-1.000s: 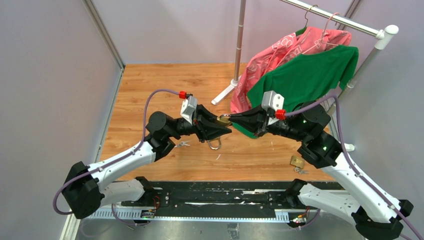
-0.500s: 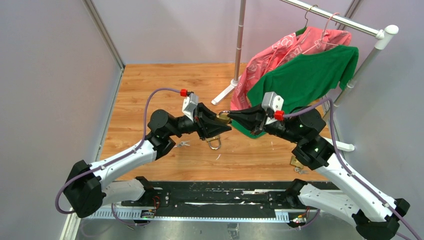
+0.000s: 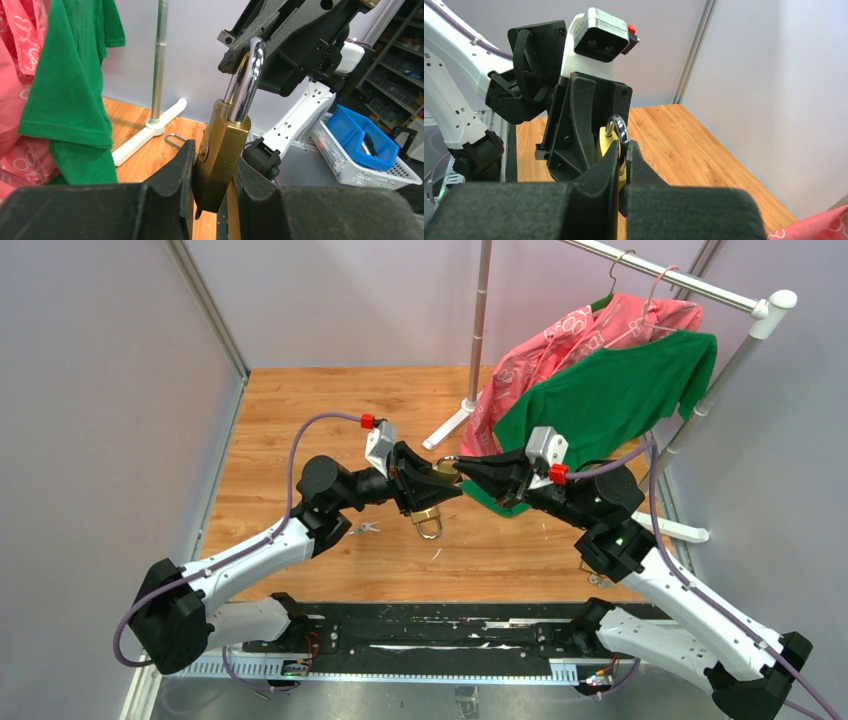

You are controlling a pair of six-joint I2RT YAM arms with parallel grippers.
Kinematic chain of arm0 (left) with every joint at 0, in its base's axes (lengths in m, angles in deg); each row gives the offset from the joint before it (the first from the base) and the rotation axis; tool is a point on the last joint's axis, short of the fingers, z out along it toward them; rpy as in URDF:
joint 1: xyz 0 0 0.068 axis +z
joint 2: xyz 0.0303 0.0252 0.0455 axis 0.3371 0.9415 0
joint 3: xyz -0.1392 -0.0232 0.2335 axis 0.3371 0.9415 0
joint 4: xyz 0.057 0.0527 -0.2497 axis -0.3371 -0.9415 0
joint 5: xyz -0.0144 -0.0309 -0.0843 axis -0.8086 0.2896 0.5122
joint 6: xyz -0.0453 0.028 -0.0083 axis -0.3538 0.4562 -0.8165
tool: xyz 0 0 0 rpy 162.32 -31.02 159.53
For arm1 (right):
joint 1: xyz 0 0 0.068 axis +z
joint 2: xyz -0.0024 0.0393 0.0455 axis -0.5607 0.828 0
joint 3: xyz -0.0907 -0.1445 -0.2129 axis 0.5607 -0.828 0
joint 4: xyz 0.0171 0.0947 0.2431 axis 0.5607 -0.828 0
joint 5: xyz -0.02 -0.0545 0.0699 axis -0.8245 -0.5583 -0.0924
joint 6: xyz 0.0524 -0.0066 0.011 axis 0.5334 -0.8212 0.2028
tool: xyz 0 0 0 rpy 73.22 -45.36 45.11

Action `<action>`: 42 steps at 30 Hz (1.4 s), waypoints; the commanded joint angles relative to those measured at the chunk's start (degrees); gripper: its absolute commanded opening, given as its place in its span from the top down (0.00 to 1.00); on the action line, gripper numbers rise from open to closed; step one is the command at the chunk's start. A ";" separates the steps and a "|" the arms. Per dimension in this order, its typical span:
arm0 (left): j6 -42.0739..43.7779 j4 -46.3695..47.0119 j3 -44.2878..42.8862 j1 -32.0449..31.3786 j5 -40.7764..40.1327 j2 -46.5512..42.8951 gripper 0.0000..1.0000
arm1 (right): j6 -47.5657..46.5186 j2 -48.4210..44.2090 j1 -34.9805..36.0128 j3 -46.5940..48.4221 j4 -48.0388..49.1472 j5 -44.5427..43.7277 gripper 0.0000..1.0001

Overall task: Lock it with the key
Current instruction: Lock the lock.

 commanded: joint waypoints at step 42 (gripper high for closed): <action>-2.47 22.28 -10.77 1.72 -2.51 -3.14 1.00 | 6.82 9.08 7.91 -18.06 -25.45 3.36 1.00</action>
